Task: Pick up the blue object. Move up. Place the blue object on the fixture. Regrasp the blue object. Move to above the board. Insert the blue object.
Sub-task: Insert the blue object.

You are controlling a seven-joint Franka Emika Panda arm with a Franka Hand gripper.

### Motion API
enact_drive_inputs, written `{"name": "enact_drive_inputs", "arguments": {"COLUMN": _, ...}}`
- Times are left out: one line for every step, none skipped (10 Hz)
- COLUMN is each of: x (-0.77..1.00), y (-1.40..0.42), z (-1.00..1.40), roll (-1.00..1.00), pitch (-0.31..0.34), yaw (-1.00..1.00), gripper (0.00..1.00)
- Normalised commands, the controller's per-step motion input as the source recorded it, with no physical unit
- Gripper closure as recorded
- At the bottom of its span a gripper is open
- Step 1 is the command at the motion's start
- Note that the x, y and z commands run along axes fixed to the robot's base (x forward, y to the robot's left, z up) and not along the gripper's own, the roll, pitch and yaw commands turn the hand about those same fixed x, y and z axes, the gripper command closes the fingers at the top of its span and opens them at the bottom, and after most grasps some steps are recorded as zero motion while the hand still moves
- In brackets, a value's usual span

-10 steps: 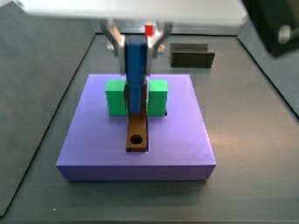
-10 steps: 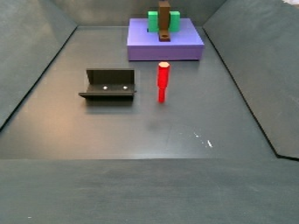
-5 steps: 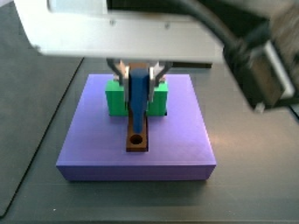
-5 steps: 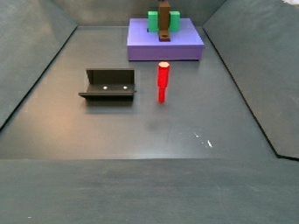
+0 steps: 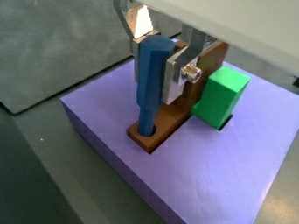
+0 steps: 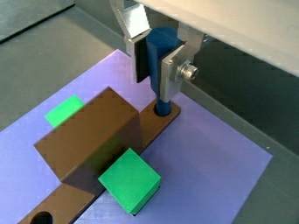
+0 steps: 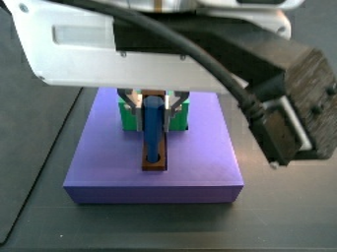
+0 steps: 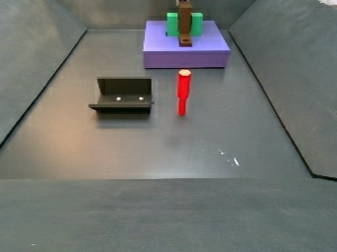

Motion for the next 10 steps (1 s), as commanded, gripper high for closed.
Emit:
{"name": "enact_drive_inputs", "arguments": {"x": 0.22, "y": 0.04, "z": -0.27, "roll": 0.17, "pitch": -0.101, "yaw": 0.04, "gripper": 1.0}}
{"name": "enact_drive_inputs", "arguments": {"x": 0.28, "y": 0.03, "z": -0.15, "roll": 0.19, "pitch": -0.077, "yaw": 0.05, "gripper": 1.0}}
{"name": "enact_drive_inputs", "arguments": {"x": 0.09, "y": 0.0, "z": -0.14, "roll": 0.24, "pitch": -0.051, "yaw": 0.05, "gripper": 1.0}}
{"name": "enact_drive_inputs", "arguments": {"x": -0.02, "y": -0.08, "z": -0.38, "roll": 0.21, "pitch": -0.036, "yaw": 0.0, "gripper": 1.0}}
{"name": "enact_drive_inputs", "arguments": {"x": -0.28, "y": -0.07, "z": -0.57, "roll": 0.14, "pitch": 0.0, "yaw": 0.0, "gripper": 1.0}}
{"name": "enact_drive_inputs", "arguments": {"x": -0.3, "y": -0.09, "z": -0.65, "roll": 0.17, "pitch": 0.0, "yaw": 0.0, "gripper": 1.0}}
{"name": "enact_drive_inputs", "arguments": {"x": -0.24, "y": -0.06, "z": -0.63, "roll": 0.15, "pitch": 0.0, "yaw": 0.0, "gripper": 1.0}}
{"name": "enact_drive_inputs", "arguments": {"x": -0.15, "y": -0.05, "z": -0.57, "roll": 0.14, "pitch": 0.0, "yaw": 0.0, "gripper": 1.0}}
{"name": "enact_drive_inputs", "arguments": {"x": -0.01, "y": -0.01, "z": 0.0, "roll": 0.01, "pitch": 0.0, "yaw": 0.0, "gripper": 1.0}}
{"name": "enact_drive_inputs", "arguments": {"x": 0.0, "y": 0.0, "z": 0.0, "roll": 0.0, "pitch": 0.0, "yaw": 0.0, "gripper": 1.0}}
